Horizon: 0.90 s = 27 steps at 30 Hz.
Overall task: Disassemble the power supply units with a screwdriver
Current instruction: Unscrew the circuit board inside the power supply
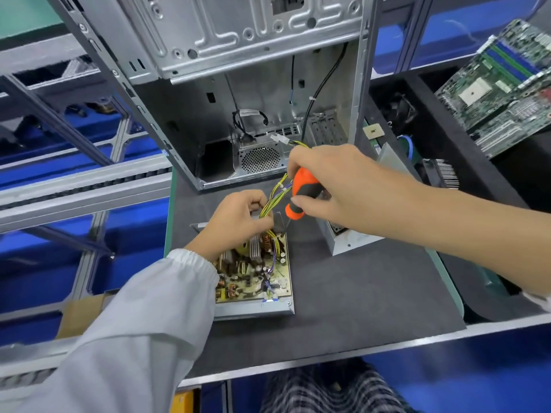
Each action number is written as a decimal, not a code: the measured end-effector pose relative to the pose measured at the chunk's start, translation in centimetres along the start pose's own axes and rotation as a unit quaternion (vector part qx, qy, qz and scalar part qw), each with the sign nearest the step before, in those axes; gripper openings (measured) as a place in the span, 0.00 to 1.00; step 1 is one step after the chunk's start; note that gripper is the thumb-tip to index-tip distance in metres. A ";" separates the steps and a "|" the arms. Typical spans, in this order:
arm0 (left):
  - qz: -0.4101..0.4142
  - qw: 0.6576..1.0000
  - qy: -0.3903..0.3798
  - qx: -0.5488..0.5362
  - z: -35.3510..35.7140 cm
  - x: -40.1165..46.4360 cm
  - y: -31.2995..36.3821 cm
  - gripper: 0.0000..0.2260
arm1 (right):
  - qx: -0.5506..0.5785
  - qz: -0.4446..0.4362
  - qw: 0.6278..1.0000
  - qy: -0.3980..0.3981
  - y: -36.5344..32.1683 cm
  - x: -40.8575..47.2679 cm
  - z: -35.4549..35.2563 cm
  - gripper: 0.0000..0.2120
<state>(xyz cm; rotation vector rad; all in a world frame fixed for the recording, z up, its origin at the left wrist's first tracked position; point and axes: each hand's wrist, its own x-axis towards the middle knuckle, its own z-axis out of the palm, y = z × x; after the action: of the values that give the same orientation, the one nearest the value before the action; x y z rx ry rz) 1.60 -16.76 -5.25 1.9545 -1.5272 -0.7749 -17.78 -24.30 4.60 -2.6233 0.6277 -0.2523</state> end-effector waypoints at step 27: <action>-0.001 1.000 0.009 -0.024 0.1 0.2 0.0 0.11 | -0.038 -0.047 0.998 0.000 -0.5 2.0 0.5 0.09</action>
<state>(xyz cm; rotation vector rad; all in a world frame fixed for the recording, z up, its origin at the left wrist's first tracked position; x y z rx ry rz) 1.58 -16.99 -5.30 1.9241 -1.4832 -0.7848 -15.73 -24.65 4.57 -2.7299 0.5232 -0.2632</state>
